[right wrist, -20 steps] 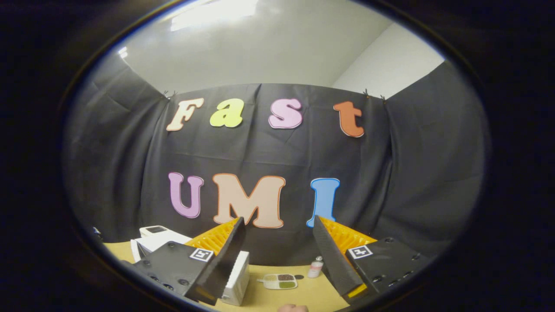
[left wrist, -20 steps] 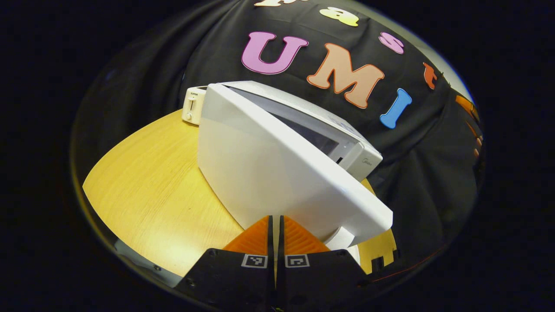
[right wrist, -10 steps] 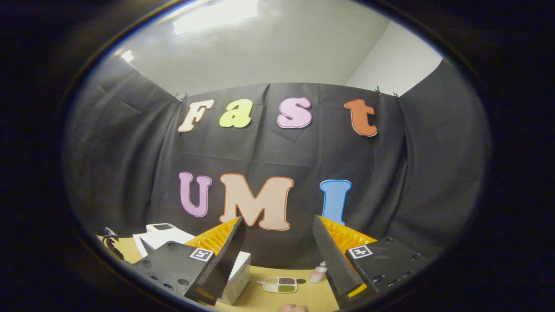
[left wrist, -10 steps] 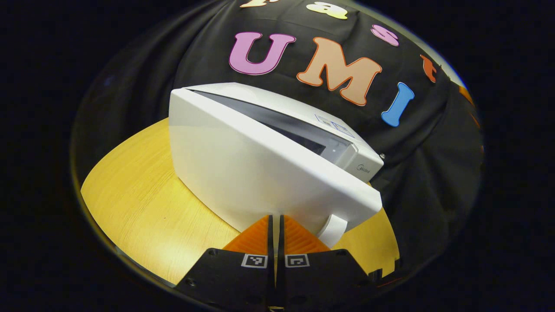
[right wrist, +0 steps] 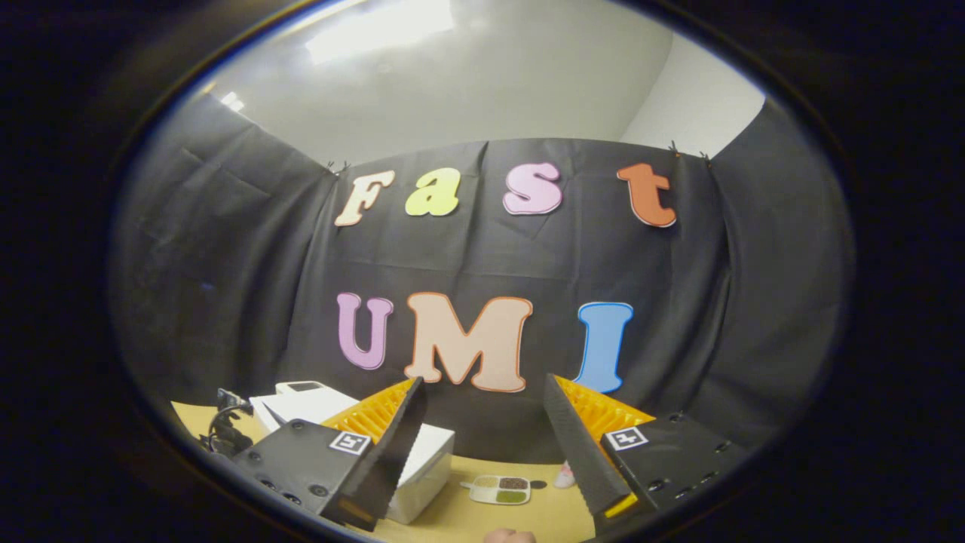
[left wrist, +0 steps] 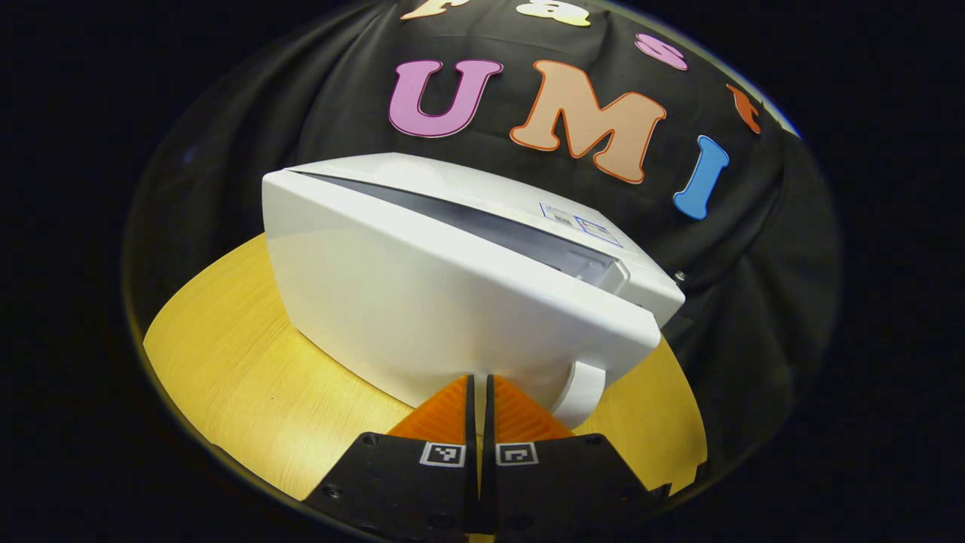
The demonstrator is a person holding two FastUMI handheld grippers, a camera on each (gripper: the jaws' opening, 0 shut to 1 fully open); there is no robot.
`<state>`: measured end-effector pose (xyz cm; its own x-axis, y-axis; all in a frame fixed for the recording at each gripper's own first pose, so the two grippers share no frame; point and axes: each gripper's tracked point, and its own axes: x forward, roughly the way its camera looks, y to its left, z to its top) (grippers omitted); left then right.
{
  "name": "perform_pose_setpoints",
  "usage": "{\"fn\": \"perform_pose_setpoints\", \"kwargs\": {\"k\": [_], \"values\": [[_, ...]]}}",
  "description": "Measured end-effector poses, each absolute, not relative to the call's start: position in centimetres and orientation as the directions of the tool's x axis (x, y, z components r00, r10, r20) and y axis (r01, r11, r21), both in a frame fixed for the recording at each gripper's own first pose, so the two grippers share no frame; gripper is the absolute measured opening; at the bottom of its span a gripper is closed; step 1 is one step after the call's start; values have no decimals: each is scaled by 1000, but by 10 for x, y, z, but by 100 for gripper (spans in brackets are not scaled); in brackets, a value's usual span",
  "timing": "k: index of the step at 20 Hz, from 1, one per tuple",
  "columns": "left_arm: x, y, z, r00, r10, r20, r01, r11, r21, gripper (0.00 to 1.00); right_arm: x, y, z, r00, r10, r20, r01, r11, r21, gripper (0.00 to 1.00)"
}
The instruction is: Open the microwave oven with the left hand, put the food in, and close the microwave oven.
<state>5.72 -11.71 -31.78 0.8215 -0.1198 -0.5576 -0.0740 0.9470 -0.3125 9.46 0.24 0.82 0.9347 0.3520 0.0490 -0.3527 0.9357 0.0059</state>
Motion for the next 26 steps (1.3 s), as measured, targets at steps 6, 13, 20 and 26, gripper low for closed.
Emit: {"fn": "perform_pose_setpoints", "kwargs": {"k": [6,13,20,26], "values": [[78,-122,-311,830,-110,-548,-65,955,-291,1,81,8,15,924,377,58,-379,925,25,96],[106,-128,-310,825,-108,-555,-48,965,-259,1,72,2,23,931,360,58,-363,931,47,96],[109,-129,-317,799,-130,-586,-51,958,-282,0,68,-7,21,948,316,44,-318,946,58,96],[112,-127,-319,795,-127,-593,-55,959,-280,1,61,-6,22,955,296,28,-297,954,47,96]]}}
